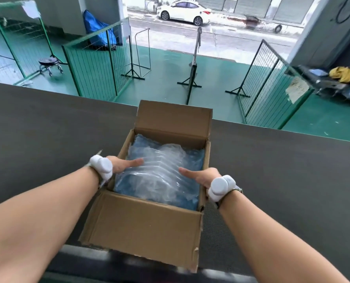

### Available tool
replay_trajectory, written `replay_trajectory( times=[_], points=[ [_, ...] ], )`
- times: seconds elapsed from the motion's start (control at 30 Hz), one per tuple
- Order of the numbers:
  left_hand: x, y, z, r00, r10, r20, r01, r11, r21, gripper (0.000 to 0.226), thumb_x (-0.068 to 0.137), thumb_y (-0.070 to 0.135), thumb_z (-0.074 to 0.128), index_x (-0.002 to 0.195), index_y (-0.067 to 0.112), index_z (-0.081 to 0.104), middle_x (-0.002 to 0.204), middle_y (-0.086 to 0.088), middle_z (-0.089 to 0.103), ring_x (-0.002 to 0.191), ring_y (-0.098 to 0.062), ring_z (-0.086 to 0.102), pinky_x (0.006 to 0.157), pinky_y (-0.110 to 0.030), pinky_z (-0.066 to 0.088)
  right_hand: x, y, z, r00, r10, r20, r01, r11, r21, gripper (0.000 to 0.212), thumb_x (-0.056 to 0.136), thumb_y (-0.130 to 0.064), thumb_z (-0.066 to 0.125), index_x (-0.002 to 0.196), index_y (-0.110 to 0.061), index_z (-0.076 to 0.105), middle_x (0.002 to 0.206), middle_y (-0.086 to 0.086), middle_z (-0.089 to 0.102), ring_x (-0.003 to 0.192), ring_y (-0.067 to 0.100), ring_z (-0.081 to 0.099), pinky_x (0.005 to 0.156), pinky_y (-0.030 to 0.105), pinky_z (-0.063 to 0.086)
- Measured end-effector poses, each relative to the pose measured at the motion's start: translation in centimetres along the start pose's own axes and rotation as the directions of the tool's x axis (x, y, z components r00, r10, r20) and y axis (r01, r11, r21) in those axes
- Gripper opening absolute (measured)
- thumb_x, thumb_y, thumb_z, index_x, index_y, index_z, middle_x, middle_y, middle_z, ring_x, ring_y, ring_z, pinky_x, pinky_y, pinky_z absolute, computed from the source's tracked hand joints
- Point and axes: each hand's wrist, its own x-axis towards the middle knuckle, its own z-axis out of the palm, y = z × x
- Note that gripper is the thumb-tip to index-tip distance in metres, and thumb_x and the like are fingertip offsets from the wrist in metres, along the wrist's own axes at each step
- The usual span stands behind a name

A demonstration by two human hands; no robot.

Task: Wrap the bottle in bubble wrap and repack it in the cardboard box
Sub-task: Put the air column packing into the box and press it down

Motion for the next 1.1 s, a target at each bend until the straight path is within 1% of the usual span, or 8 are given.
replay_trajectory(
  times=[0.3, 0.43, 0.5, 0.6, 0.77, 0.9, 0.97, 1.1],
  points=[
    [-3.1, 0.9, 1.4, 0.995, 0.096, 0.017, -0.096, 0.995, 0.006, 0.092, 0.047, 0.071, 0.087, 0.110, 0.007, 0.072, 0.110, -0.006, 0.074, 0.104, -0.025, 0.069, 0.104, -0.038, 0.050, 1.1, 1.8, -0.9, 0.996, 0.028, -0.081, -0.024, 0.998, 0.055, 0.124, 0.007, -0.068, 0.098, 0.110, -0.004, 0.073, 0.107, 0.009, 0.079, 0.091, 0.029, 0.077, 0.090, 0.044, 0.063],
    [-2.4, 0.1, -0.9, 1.000, 0.022, -0.004, -0.022, 0.999, -0.050, 0.097, 0.037, 0.071, 0.091, 0.108, 0.007, 0.072, 0.110, -0.009, 0.075, 0.103, -0.028, 0.070, 0.104, -0.041, 0.051, -1.4, 0.6, 0.4, 1.000, 0.021, 0.006, -0.021, 0.999, 0.027, 0.108, 0.031, -0.059, 0.102, 0.115, -0.001, 0.066, 0.112, 0.012, 0.075, 0.099, 0.032, 0.075, 0.075, 0.040, 0.064],
    [-3.4, 0.7, 1.1, 0.995, 0.093, 0.035, -0.089, 0.993, -0.080, 0.071, 0.052, 0.060, 0.092, 0.093, 0.007, 0.071, 0.101, -0.007, 0.074, 0.090, -0.021, 0.070, 0.097, -0.034, 0.051, -1.6, 0.9, -1.7, 0.998, 0.045, -0.038, -0.043, 0.998, 0.055, 0.089, 0.048, -0.049, 0.102, 0.112, 0.001, 0.067, 0.115, 0.011, 0.073, 0.104, 0.030, 0.072, 0.076, 0.035, 0.061],
    [-4.2, 1.4, 4.2, 0.988, 0.150, 0.026, -0.148, 0.987, -0.060, 0.043, 0.070, 0.049, 0.086, 0.074, 0.013, 0.064, 0.083, 0.001, 0.068, 0.071, -0.009, 0.060, 0.078, -0.025, 0.046, -0.8, 2.0, -3.3, 0.992, 0.067, -0.104, -0.055, 0.992, 0.113, 0.098, 0.032, -0.051, 0.105, 0.109, 0.000, 0.073, 0.113, 0.010, 0.077, 0.102, 0.030, 0.075, 0.095, 0.042, 0.061],
    [-3.8, 1.0, 0.1, 0.998, 0.069, -0.006, -0.069, 0.996, -0.052, 0.068, 0.053, 0.058, 0.093, 0.091, 0.007, 0.068, 0.104, -0.009, 0.074, 0.101, -0.029, 0.070, 0.101, -0.042, 0.053, -1.3, 2.1, -0.4, 0.998, 0.050, -0.029, -0.046, 0.992, 0.119, 0.079, 0.047, -0.043, 0.104, 0.105, 0.000, 0.071, 0.106, 0.011, 0.077, 0.097, 0.030, 0.075, 0.087, 0.038, 0.063],
    [-4.2, 1.6, 2.5, 0.991, 0.122, 0.049, -0.115, 0.986, -0.124, 0.055, 0.061, 0.046, 0.093, 0.088, 0.005, 0.069, 0.094, -0.009, 0.075, 0.089, -0.026, 0.072, 0.085, -0.039, 0.058, 0.2, 2.9, -2.3, 0.995, 0.066, -0.070, -0.057, 0.991, 0.123, 0.112, 0.018, -0.051, 0.106, 0.114, -0.005, 0.073, 0.106, 0.008, 0.080, 0.093, 0.030, 0.078, 0.089, 0.043, 0.064],
    [-4.6, 1.7, 4.3, 0.989, 0.134, 0.064, -0.122, 0.979, -0.161, 0.044, 0.067, 0.040, 0.091, 0.083, 0.006, 0.068, 0.089, -0.007, 0.074, 0.080, -0.021, 0.070, 0.068, -0.031, 0.056, 0.9, 3.1, -3.6, 0.994, 0.064, -0.084, -0.056, 0.994, 0.097, 0.108, 0.019, -0.050, 0.106, 0.112, -0.005, 0.073, 0.107, 0.007, 0.079, 0.093, 0.029, 0.077, 0.091, 0.044, 0.063],
    [-4.1, 1.1, 2.2, 0.994, 0.113, -0.003, -0.113, 0.983, -0.142, 0.050, 0.063, 0.044, 0.092, 0.085, 0.005, 0.069, 0.093, -0.009, 0.074, 0.087, -0.024, 0.070, 0.085, -0.035, 0.055, -0.5, 1.3, -2.4, 0.999, -0.012, -0.046, 0.016, 0.996, 0.084, 0.106, 0.033, -0.046, 0.105, 0.122, -0.002, 0.069, 0.113, 0.009, 0.076, 0.100, 0.029, 0.075, 0.094, 0.042, 0.062]
  ],
)
